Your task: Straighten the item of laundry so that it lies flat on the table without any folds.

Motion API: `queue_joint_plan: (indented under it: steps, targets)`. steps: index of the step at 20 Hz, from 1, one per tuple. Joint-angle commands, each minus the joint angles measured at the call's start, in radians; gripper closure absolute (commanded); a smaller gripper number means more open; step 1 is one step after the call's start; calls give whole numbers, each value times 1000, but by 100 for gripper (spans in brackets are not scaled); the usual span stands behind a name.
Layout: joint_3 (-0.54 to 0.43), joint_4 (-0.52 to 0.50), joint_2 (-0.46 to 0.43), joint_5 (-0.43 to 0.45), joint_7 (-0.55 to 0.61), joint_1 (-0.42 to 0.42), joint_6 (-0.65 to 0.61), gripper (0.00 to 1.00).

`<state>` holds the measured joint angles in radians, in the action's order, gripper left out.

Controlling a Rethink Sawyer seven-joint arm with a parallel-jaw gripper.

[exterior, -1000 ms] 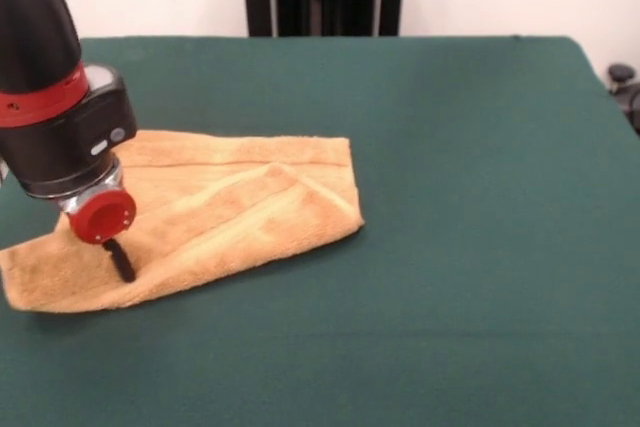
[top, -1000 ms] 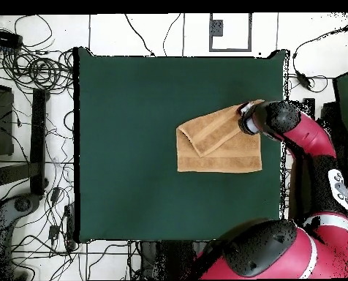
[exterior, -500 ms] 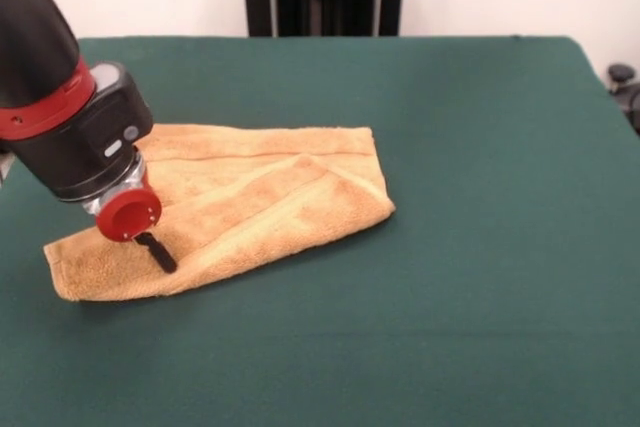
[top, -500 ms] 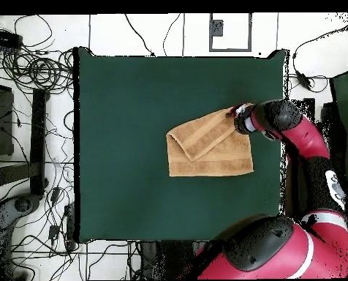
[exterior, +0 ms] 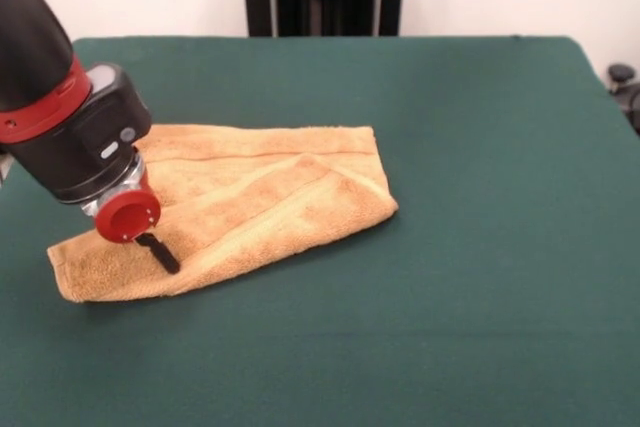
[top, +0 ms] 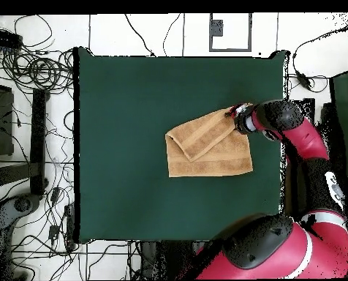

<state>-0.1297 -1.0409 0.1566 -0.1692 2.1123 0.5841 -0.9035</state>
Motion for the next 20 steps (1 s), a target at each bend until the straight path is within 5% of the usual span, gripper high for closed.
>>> queue_joint_plan:
  steps: [1,6,7,20]
  targets:
    - [-69,-176,-106,-59,151,-62,-127,0]
    - [-69,-173,-120,-98,177,-58,-166,0]
    - [-66,-177,-120,-112,177,-59,-168,100]
    - [-55,-187,-124,-153,172,-66,-159,100]
